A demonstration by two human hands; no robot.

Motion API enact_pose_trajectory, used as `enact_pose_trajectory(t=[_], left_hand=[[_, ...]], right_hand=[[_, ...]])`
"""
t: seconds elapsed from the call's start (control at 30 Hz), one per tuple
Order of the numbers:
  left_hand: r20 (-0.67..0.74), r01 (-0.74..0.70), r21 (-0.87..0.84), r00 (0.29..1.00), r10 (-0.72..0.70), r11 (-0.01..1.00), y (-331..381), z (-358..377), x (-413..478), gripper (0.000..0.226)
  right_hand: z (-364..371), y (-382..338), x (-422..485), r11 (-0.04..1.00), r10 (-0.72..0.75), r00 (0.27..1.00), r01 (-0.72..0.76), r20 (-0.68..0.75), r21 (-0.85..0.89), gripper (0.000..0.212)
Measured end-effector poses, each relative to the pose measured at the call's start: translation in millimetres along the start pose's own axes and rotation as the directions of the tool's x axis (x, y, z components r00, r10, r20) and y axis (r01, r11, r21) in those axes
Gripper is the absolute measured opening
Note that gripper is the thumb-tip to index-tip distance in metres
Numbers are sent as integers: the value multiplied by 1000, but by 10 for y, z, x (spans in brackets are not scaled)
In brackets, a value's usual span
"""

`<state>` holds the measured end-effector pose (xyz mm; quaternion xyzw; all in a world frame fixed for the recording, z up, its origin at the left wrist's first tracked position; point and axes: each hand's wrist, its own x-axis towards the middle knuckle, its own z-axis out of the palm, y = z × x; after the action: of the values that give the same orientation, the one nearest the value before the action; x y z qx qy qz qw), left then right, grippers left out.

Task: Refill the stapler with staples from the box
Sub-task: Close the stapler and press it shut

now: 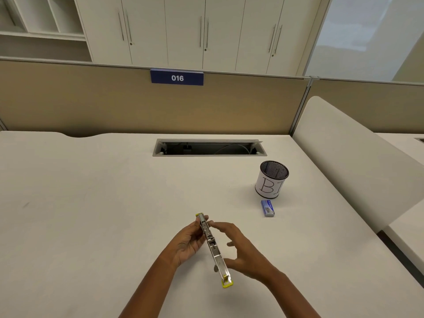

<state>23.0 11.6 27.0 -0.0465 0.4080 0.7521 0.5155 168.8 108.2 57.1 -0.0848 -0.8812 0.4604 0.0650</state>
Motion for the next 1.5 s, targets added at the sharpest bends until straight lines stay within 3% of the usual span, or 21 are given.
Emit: enact_pose_trajectory(t=[0.2, 0.33, 0.4, 0.57, 0.9, 1.1, 1.3, 1.5], left_hand=[[-17, -23, 112, 1000, 25, 993, -40, 7, 19, 24], [-18, 3, 225, 1000, 2, 974, -125, 37, 26, 22], [10, -4, 247, 1000, 1, 969, -164, 65, 34, 28], [171, 32, 189, 983, -64, 982, -120, 96, 2, 66], [243, -125, 466, 970, 9, 876, -187, 75, 25, 81], [179, -144, 447, 981, 69, 883, -219, 95, 88, 35], [145, -124, 405, 987, 71, 906, -256, 101, 120, 36], [126, -106, 361, 990, 64, 926, -262, 89, 167, 39]], right_hand=[[61, -51, 113, 992, 3, 989, 16, -147, 124, 64], [78, -69, 226, 967, 145, 956, -82, -256, 241, 43], [92, -65, 272, 963, 217, 944, -166, -248, 211, 42], [138, -17, 290, 958, 282, 940, -265, -193, 108, 40], [104, 29, 317, 932, 345, 915, -308, -207, 192, 29], [105, -29, 319, 935, 348, 894, -309, -282, 175, 24], [141, -60, 346, 945, 312, 893, -328, -324, 7, 10], [157, -63, 359, 934, 330, 884, -358, -332, -25, 11]])
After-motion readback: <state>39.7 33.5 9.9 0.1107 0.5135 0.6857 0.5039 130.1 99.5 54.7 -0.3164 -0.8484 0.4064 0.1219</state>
